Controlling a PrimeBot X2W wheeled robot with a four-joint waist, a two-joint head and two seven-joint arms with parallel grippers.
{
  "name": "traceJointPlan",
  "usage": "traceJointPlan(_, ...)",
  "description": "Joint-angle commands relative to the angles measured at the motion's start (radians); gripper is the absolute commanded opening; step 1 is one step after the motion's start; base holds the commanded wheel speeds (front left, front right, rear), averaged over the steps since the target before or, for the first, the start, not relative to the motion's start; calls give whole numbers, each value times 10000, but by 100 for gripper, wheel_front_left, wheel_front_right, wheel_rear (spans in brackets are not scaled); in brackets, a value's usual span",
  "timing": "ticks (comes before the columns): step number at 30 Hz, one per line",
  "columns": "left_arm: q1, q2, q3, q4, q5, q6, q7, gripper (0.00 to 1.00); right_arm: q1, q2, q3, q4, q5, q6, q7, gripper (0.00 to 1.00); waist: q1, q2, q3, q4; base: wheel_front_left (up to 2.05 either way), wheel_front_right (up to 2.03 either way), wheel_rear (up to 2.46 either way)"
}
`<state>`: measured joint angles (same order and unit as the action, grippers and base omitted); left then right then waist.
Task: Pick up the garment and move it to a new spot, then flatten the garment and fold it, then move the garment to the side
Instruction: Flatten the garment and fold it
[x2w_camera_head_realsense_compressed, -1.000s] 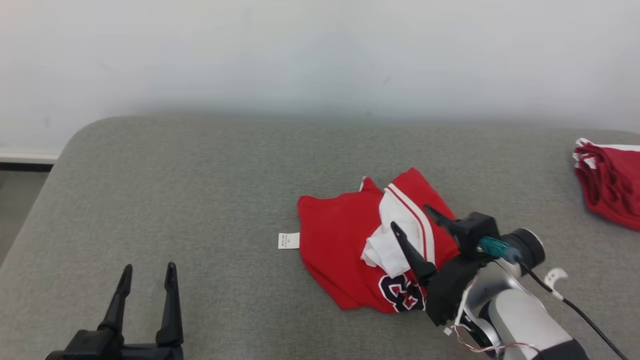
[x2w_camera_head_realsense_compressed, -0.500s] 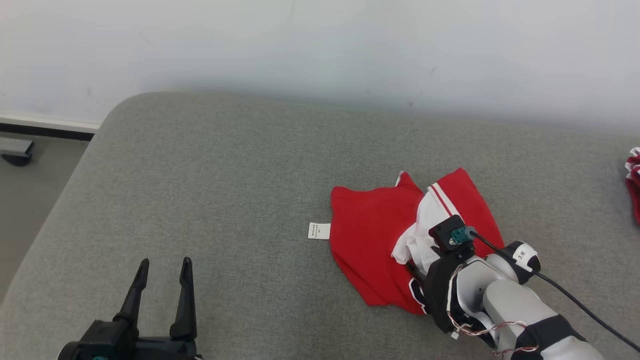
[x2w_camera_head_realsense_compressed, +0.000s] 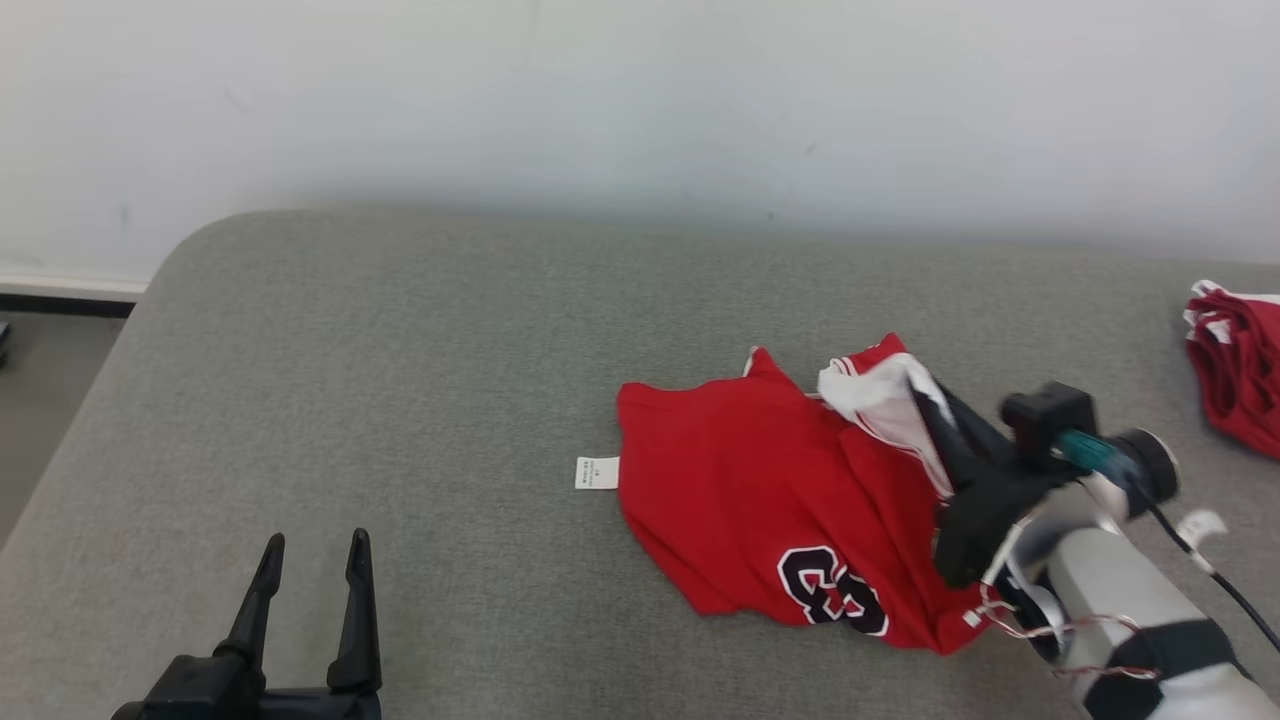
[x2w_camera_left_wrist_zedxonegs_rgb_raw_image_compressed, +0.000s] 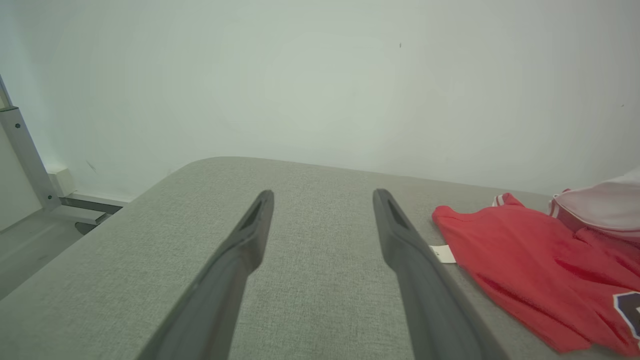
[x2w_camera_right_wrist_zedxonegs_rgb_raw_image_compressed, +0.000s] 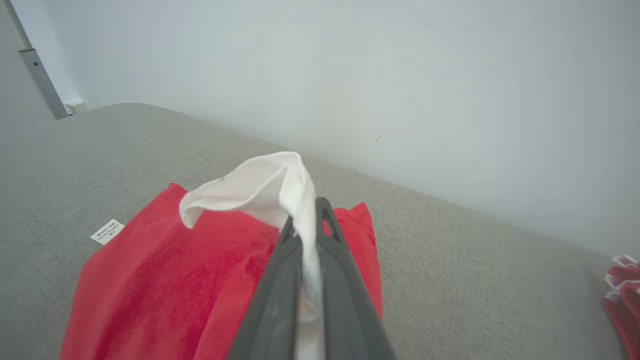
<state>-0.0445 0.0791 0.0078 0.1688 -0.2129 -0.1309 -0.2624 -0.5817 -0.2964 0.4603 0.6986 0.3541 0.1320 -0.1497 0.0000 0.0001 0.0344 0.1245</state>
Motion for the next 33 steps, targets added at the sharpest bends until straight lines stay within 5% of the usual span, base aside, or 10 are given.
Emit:
traceJointPlan(1,89,0,21,-34,54,11,-32,100,236,-100,-126,-44,-81,-30,-120,0,0,-1,-112,-252,0,0,0)
traceJointPlan(6,169,-42,27,-94,64,10,-32,100,1629,-259,-1969,-905,-196,-29,-846,0,0,-1,-74,-574,0,0,0)
traceJointPlan(11,150,-41,71,-130,53,12,-32,100,3437,286,-4013,-2057,-12,-29,-1055,0,0,-1,92,-847,0,0,0)
traceJointPlan(21,-74,77,-25,-50,54,11,-32,100,4931,1133,-6284,-2245,-608,-29,-673,3,0,-1,277,-1025,0,0,0)
traceJointPlan(22,-83,85,-32,-42,55,11,-32,100,4904,1168,-6419,-2307,-704,-29,-717,81,0,-1,289,-1023,0,0,0)
traceJointPlan(23,-103,93,-32,-34,57,11,-32,100,4881,1214,-6513,-2350,-797,-29,-720,100,0,-1,297,-1019,0,0,0)
traceJointPlan(33,-112,125,82,-47,103,11,-32,100,4851,1552,-6857,-3525,-1703,-29,-970,100,0,-1,243,-955,0,0,0)
